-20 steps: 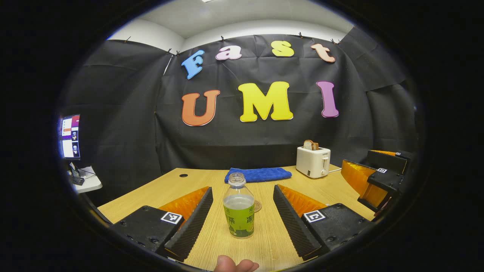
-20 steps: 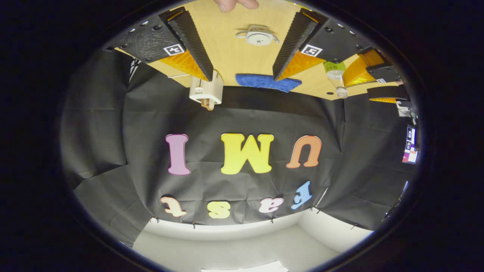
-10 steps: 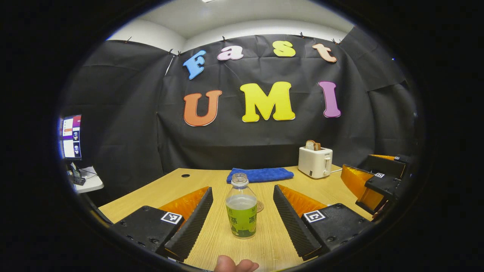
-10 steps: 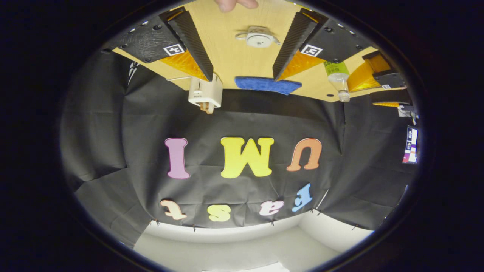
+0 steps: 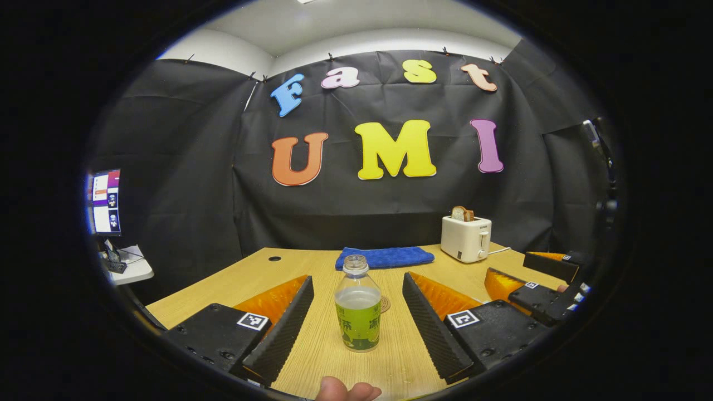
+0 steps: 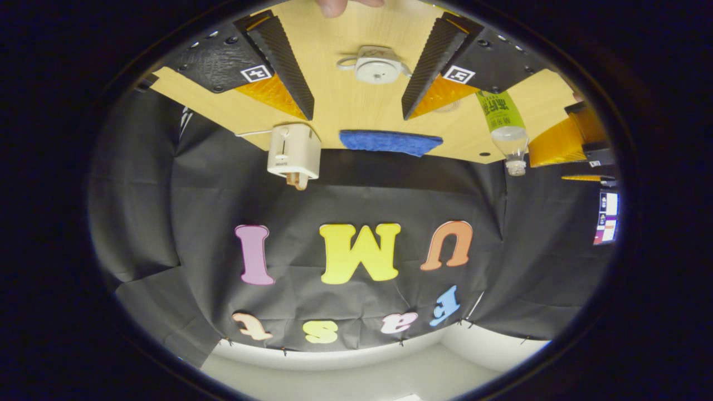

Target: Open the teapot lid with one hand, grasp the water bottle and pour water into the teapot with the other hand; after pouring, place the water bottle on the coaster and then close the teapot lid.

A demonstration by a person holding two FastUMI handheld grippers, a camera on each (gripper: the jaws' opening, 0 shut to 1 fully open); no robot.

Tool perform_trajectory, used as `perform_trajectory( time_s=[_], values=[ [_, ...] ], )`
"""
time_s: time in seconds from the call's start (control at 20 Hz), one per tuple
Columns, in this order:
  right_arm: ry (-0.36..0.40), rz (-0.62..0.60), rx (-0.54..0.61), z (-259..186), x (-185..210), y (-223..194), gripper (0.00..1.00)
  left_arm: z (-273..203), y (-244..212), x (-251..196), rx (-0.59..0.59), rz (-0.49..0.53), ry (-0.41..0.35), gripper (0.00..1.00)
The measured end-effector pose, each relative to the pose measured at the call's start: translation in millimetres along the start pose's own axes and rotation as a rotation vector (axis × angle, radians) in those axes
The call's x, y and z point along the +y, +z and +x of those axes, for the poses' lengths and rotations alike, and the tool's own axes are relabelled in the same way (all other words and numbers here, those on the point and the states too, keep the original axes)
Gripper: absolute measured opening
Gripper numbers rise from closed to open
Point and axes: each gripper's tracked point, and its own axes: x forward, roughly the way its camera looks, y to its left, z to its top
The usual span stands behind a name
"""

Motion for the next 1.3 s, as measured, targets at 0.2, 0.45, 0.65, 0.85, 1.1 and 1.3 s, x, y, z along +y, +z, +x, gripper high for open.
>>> perform_trajectory(
  time_s=[0.2, 0.45, 0.65, 0.85, 1.1, 1.3],
  values=[
    [0.016, 0.006, 0.034, 16.8, 6.1, -18.1, 0.95, 0.7, -0.5, 2.3, 0.004, 0.001, 0.007, 1.00],
    [0.014, 0.001, 0.059, 32.0, 11.1, -30.4, 0.95, 1.4, -1.1, 5.4, 0.006, 0.006, 0.011, 1.00],
    [0.019, 0.001, 0.081, 36.9, 14.9, -39.4, 0.95, 1.1, -0.6, 9.5, 0.005, 0.007, 0.018, 1.00],
    [0.023, -0.010, 0.094, 40.2, 15.6, -44.6, 0.95, 1.6, -2.4, 9.7, 0.011, 0.004, 0.017, 1.00],
    [0.032, -0.010, 0.113, 44.1, 18.3, -50.0, 0.92, 2.7, -2.9, 11.1, 0.012, 0.003, 0.022, 1.00],
    [0.039, -0.017, 0.119, 49.2, 19.7, -52.5, 0.74, 5.1, -5.5, 11.0, 0.017, 0.003, 0.022, 1.00]
  ],
)
